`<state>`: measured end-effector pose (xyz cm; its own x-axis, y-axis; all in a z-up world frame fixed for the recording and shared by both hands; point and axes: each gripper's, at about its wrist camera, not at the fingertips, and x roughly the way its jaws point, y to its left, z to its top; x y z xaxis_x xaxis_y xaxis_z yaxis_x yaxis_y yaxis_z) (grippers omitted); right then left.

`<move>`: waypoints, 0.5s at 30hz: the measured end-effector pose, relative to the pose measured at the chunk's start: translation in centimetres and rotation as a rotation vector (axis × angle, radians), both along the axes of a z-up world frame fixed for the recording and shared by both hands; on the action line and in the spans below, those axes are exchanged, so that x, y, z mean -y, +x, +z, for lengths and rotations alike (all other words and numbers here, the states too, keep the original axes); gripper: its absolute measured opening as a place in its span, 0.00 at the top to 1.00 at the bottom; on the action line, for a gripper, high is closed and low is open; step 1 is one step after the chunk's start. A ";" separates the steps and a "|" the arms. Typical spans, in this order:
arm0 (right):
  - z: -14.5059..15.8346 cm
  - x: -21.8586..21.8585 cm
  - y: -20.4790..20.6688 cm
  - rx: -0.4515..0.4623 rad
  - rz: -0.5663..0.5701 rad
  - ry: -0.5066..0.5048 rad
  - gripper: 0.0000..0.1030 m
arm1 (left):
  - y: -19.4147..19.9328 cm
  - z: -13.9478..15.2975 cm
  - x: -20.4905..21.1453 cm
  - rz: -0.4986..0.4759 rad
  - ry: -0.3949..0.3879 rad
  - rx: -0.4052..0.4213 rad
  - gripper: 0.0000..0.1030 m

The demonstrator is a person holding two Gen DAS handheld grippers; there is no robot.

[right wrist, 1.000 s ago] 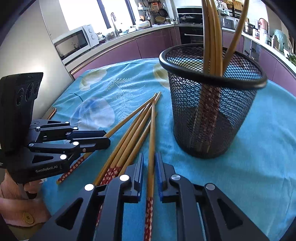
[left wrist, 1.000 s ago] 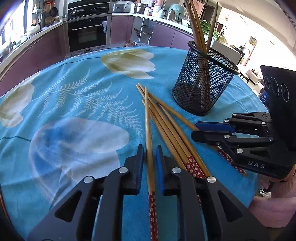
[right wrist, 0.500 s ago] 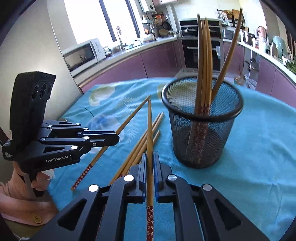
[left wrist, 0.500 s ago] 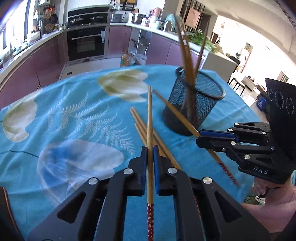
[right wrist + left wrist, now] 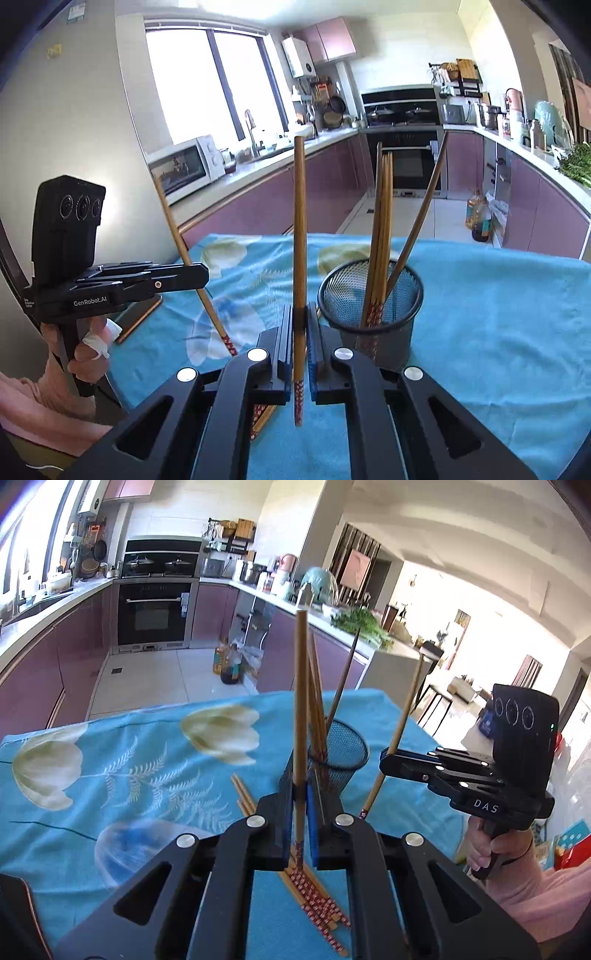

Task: Organize utensils
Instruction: 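Raise the chopstick with the right tool and insert it into the mesh cup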

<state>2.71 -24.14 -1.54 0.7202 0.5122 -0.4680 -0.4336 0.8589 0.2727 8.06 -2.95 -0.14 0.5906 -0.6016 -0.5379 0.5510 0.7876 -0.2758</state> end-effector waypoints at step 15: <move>5.7 3.4 0.8 0.149 -0.057 0.030 0.94 | 2.1 6.1 2.7 -0.028 -0.101 0.139 0.93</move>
<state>3.51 -27.55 4.16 0.8087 0.4806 -0.3392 -0.4221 0.8757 0.2345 10.19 -5.68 5.94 0.6373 -0.6657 -0.3882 0.6105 0.7435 -0.2728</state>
